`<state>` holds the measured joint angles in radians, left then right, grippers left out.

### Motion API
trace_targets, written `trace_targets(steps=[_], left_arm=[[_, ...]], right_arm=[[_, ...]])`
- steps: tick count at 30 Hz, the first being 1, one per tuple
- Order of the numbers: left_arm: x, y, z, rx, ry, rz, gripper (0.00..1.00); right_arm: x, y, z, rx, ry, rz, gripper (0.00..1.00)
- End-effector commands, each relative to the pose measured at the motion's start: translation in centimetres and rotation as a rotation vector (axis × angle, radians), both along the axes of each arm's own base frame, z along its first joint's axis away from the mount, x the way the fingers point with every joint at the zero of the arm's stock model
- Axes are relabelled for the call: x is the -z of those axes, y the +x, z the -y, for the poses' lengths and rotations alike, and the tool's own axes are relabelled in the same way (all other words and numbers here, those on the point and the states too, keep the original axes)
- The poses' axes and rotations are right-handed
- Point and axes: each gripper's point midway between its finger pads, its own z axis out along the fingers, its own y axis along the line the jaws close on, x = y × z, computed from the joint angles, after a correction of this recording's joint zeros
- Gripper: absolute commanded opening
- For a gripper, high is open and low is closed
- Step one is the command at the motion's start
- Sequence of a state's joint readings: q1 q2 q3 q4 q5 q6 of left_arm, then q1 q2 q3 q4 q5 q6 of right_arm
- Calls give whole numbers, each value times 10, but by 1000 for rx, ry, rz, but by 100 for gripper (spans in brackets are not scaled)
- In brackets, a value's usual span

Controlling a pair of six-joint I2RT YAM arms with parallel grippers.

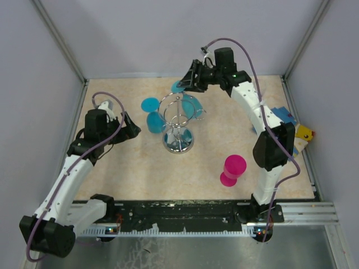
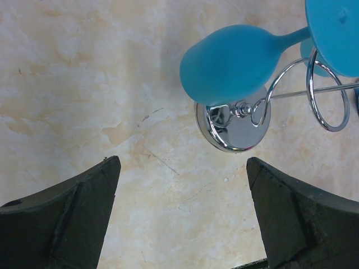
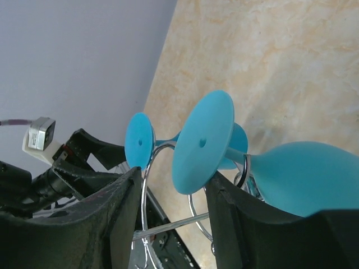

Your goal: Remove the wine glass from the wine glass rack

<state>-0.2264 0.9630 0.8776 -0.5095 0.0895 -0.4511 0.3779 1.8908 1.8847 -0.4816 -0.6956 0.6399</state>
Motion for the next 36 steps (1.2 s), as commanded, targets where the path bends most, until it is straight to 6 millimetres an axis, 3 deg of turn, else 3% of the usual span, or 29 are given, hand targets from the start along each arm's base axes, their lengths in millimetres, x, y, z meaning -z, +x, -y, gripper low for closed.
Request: trace_targets(steps=[1, 10, 14, 22, 30, 33, 36], left_arm=[[-1, 0, -4, -7, 13, 14, 100], [-3, 0, -4, -7, 13, 18, 100], [-3, 0, -4, -7, 11, 19, 100], [0, 1, -3, -7, 7, 5, 100], [-3, 3, -4, -12, 11, 9, 100], [-3, 2, -4, -12, 14, 9, 100], [-3, 2, -6, -16, 19, 11, 100]], right_arm=[[2, -1, -8, -29, 19, -11, 47], [2, 0, -8, -14, 20, -23, 19], [-9, -6, -6, -20, 34, -3, 1], [-65, -29, 1, -51, 101, 91, 0], [-124, -39, 17, -124, 272, 188, 0], [-135, -38, 27, -124, 304, 201, 0], [-133, -36, 31, -121, 307, 185, 0]])
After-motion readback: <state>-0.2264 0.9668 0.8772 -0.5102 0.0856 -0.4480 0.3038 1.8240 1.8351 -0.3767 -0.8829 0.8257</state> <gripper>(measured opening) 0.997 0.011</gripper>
